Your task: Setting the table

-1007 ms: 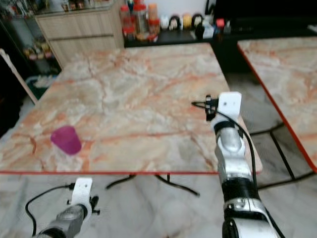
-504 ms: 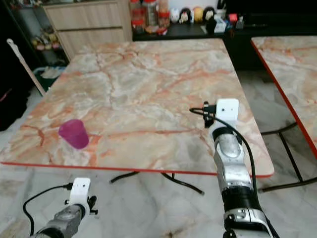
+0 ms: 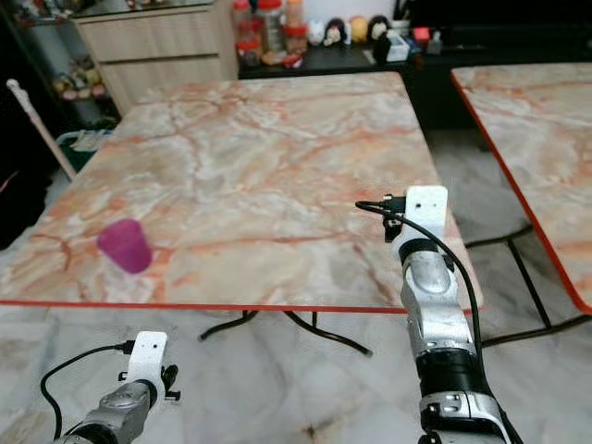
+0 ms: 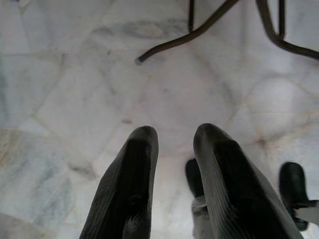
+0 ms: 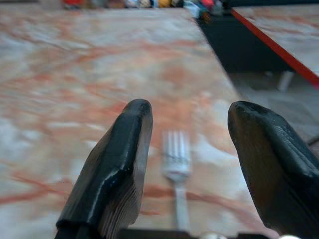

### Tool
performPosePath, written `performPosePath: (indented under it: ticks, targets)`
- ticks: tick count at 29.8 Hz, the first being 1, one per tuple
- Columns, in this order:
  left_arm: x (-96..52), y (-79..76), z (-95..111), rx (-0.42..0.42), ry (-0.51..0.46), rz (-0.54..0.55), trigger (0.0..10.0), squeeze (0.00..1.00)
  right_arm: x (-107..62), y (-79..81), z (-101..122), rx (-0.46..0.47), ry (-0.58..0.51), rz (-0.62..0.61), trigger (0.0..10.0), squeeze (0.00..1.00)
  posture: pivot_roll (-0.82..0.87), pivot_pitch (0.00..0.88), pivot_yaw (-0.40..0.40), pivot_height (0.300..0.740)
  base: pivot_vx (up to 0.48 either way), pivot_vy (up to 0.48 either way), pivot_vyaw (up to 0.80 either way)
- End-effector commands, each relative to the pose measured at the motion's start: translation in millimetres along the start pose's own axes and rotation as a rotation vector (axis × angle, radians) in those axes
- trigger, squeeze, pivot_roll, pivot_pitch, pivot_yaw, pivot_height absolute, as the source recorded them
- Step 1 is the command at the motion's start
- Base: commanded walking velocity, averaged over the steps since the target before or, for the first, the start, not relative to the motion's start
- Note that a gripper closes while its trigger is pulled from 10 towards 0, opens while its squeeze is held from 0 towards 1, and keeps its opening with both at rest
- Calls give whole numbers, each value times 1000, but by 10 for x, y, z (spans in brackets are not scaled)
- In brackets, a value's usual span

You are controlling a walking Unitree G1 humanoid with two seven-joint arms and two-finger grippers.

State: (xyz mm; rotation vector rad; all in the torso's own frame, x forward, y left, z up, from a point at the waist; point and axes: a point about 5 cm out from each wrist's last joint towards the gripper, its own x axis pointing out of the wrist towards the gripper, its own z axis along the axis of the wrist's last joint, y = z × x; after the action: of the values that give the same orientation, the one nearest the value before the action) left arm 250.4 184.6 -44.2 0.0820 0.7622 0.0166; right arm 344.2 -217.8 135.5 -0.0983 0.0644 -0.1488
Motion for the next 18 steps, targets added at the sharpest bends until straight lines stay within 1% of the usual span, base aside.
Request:
performPosePath:
  ticks: [1, 8, 18]
  targets:
    - [-11, 65, -45, 7, 18, 21, 10000, 0, -10, 71, 52, 3, -8, 16, 10000, 0, -70, 78, 83, 740, 0, 0, 0]
    - [-11, 64, -49, 5, 22, 20, 10000, 0, -22, 76, -24, 20, 70, 4, 10000, 0, -70, 78, 83, 740, 0, 0, 0]
    - [-10, 57, -50, 6, 26, 13, 10000, 0, -34, 35, -126, 63, 167, -21, 10000, 0, -69, 79, 79, 740, 0, 0, 0]
